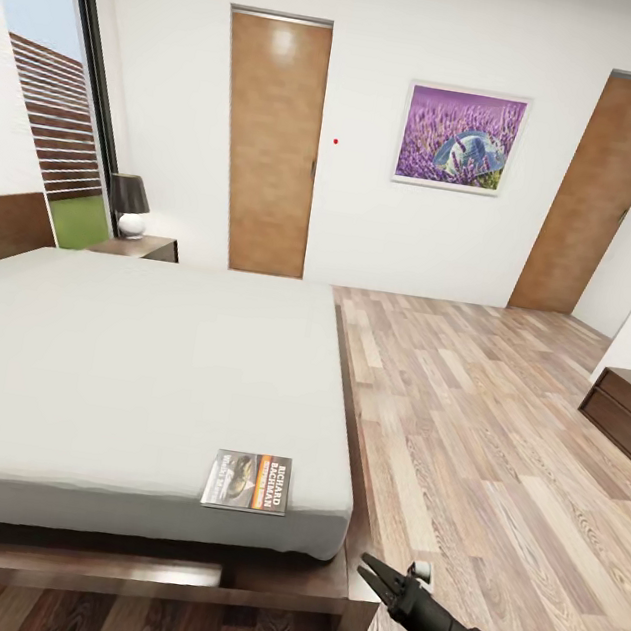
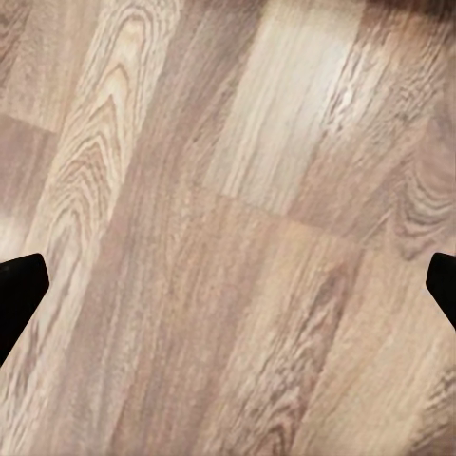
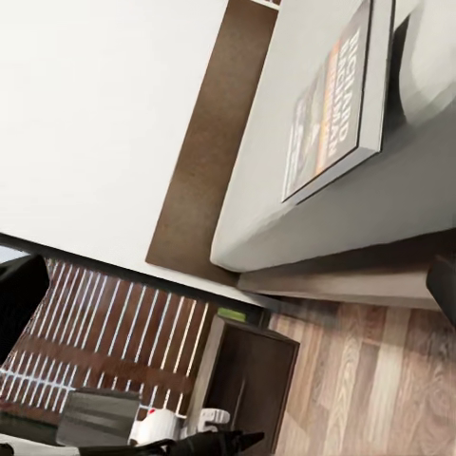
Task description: In the bedroom, move the book from the bed onto either nightstand, and place the two sandals side by side next to the bed.
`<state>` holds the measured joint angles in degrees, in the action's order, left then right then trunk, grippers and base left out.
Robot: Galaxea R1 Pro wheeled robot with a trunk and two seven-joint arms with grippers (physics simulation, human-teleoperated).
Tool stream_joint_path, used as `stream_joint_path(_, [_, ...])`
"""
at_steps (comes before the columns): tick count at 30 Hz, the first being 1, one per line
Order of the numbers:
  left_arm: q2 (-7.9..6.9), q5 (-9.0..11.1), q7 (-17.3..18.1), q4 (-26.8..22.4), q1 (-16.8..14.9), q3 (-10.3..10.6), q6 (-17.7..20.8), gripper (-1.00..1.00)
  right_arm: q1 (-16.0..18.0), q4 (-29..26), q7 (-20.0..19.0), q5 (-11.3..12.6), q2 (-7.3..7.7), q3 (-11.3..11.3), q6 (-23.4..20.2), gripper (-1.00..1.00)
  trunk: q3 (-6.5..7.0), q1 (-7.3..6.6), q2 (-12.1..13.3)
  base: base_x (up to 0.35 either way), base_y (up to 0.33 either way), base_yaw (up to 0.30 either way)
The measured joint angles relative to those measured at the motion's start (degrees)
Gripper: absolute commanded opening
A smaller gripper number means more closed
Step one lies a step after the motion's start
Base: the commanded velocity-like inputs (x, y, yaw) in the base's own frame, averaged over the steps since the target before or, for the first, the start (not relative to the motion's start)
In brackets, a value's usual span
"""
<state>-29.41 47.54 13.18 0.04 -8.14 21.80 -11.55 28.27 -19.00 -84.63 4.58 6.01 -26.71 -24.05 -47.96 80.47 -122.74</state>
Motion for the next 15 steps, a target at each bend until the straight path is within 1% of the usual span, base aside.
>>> stream_joint_path(6, [0.22, 0.0, 0.0, -0.1, 0.0, 0.4, 0.0, 1.00, 0.0, 0.0, -1.0, 0.0, 0.09, -0.1, -1.8, 1.00, 0.00, 0.00, 0.0, 0.000, 0.000, 0.000])
stream_joint_path(15, [0.35, 0.0, -0.2, -0.2, -0.1, 1.1, 0.0, 1.00, 0.0, 0.0, -2.0, 0.2, 0.20, -0.3, -2.4, 1.00, 0.00, 0.00, 0.0, 0.000, 0.000, 0.000])
